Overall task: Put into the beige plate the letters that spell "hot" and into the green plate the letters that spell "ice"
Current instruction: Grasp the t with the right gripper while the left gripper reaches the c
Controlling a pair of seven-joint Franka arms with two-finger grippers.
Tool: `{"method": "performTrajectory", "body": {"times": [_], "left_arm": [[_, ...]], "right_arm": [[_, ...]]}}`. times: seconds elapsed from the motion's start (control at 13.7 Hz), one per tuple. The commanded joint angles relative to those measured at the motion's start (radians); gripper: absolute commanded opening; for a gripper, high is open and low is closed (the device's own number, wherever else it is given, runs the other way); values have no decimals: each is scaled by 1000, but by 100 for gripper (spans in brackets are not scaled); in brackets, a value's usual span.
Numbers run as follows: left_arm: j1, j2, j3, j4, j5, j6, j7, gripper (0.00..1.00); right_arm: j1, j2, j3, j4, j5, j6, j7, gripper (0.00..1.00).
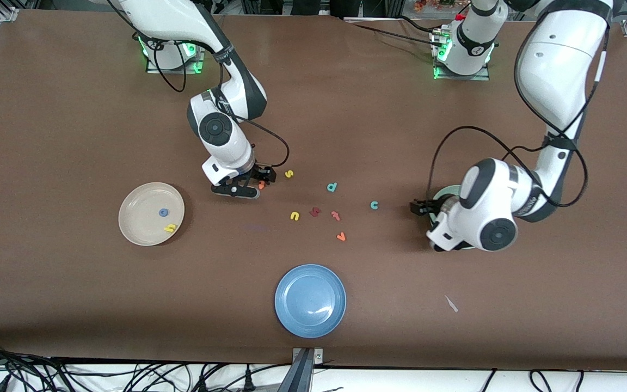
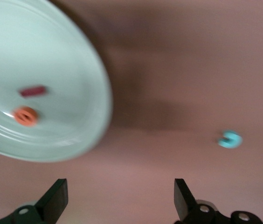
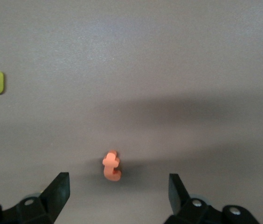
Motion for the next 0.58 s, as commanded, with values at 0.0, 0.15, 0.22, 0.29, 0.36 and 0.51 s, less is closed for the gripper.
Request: {"method": "performTrajectory", "body": {"times": [0.0,0.15,0.22,0.29,0.36,0.51], "left_arm": [[-130,0,15,6,-6,50,-79,100],[-156,3,14,4,-2,163,-168,100],[-174,4,15,-7,1,229,-192,97],[-185,6,14,-11,33,268,-203,91],[-193,14,12,-11,75,285,-203,86],[-187,14,12,-46,92,351,-203,74]], "right_arm": [[25,42,-6,29,-3,30,50,92],[36,48,-6,37,-3,28,77,90],[36,54,-6,37,-3,28,78,89],[38,62,-6,41,-3,30,79,87],[38,68,-6,43,-3,28,79,84],[45,76,-6,43,-4,28,79,79]]}}
